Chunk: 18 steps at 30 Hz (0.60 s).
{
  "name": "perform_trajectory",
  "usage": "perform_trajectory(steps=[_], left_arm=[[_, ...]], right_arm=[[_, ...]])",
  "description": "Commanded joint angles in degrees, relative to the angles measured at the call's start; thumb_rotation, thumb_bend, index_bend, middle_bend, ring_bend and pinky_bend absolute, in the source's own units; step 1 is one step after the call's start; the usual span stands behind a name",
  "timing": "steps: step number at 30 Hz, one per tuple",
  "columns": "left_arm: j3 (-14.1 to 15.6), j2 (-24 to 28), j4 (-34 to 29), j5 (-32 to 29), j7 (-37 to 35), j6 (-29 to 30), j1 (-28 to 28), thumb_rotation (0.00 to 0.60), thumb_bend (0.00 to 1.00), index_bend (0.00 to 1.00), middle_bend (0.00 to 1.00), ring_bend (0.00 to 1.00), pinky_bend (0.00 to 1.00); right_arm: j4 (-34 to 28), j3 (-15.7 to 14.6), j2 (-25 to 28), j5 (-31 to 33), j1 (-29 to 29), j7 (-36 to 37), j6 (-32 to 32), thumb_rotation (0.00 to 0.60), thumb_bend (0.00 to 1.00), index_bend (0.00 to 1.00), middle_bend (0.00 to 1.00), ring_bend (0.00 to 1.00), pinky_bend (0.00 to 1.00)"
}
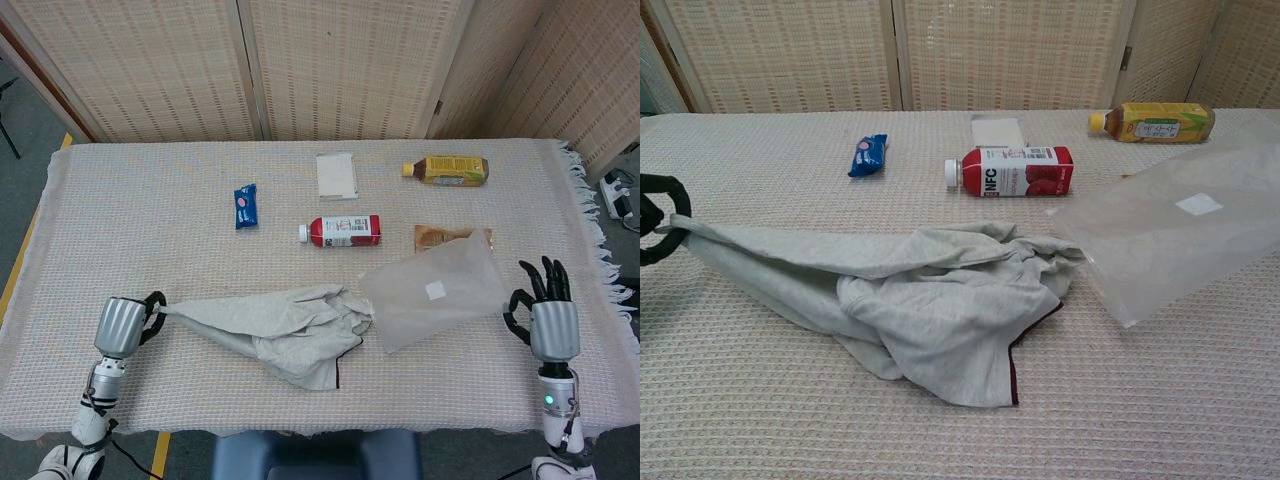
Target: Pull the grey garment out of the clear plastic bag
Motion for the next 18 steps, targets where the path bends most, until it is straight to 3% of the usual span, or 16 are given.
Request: perform_trajectory(steps=[1,6,7,8,9,10,11,12,15,16,18], left_arm=[[-0.89,0.65,2.01,-1.06,-1.28,-0.29,-0.30,0.600,0.68,0.72,1.00,1.00,1.00],[-1.29,1.43,3.07,-2.14,-3.55,-2.15,-0.76,0.600,0.66,0.71,1.00,1.00,1.00],[-0.91,1.96,2.26,-2.13,-4.02,-2.90,-0.63,0.600,0.59,0.64,1.00,1.00,1.00],[-0.22,2.92,0.45,-1.98,-4.51,-4.04,-0.46,0.600,0.49,0.52,0.98,0.99,1.00],[0.55,4.03,-1.54,-1.79,-4.35,-5.29,-0.27,0.600,0.40,0.41,0.94,0.97,1.00],[1.47,5.86,-4.92,-1.44,-3.61,-6.54,-0.14,0.600,0.29,0.23,0.83,0.89,1.00],[2.07,7.52,-8.14,-1.18,-3.23,-7.36,-0.11,0.600,0.21,0.09,0.68,0.76,0.94],[2.66,9.48,-11.89,-0.99,-2.89,-8.30,-0.08,0.600,0.18,0.03,0.55,0.64,0.87],[4.95,17.74,-25.86,-0.03,0.44,-11.13,-0.04,0.600,0.15,0.00,0.31,0.38,0.52],[6.16,21.43,-31.23,0.45,3.02,-12.51,-0.10,0.600,0.14,0.00,0.25,0.32,0.43],[8.06,27.23,-39.25,0.78,7.56,-15.18,-0.32,0.600,0.14,0.00,0.17,0.21,0.32]], right_arm=[[0.76,0.40,0.86,0.63,-0.44,0.68,-0.43,0.600,0.48,0.67,0.18,0.00,0.00],[1.16,0.16,1.68,0.97,-0.96,1.44,-1.36,0.600,0.46,0.66,0.18,0.00,0.00],[0.94,-0.42,2.10,0.75,-1.23,1.28,-2.13,0.600,0.41,0.61,0.16,0.00,0.00],[0.10,-1.31,2.96,0.47,-1.66,0.41,-3.37,0.600,0.33,0.51,0.12,0.00,0.00],[-1.00,-1.95,3.81,0.19,-1.94,-0.62,-4.07,0.600,0.26,0.38,0.08,0.00,0.00],[-3.20,-2.74,5.28,-0.28,-2.36,-2.07,-4.47,0.600,0.18,0.22,0.04,0.00,0.00],[-5.50,-3.23,6.62,-0.65,-2.71,-2.96,-4.40,0.600,0.11,0.08,0.01,0.00,0.00],[-8.39,-3.75,8.30,-1.04,-3.09,-3.90,-4.35,0.600,0.08,0.03,0.00,0.00,0.00],[-22.46,-5.67,16.76,-1.66,-4.55,-10.96,-5.66,0.600,0.02,0.00,0.00,0.00,0.00],[-30.00,-6.67,21.57,-1.22,-5.16,-16.49,-7.43,0.600,0.01,0.00,0.00,0.00,0.00],[-42.32,-7.56,28.80,-0.18,-5.85,-24.21,-9.26,0.600,0.00,0.00,0.00,0.00,0.00]])
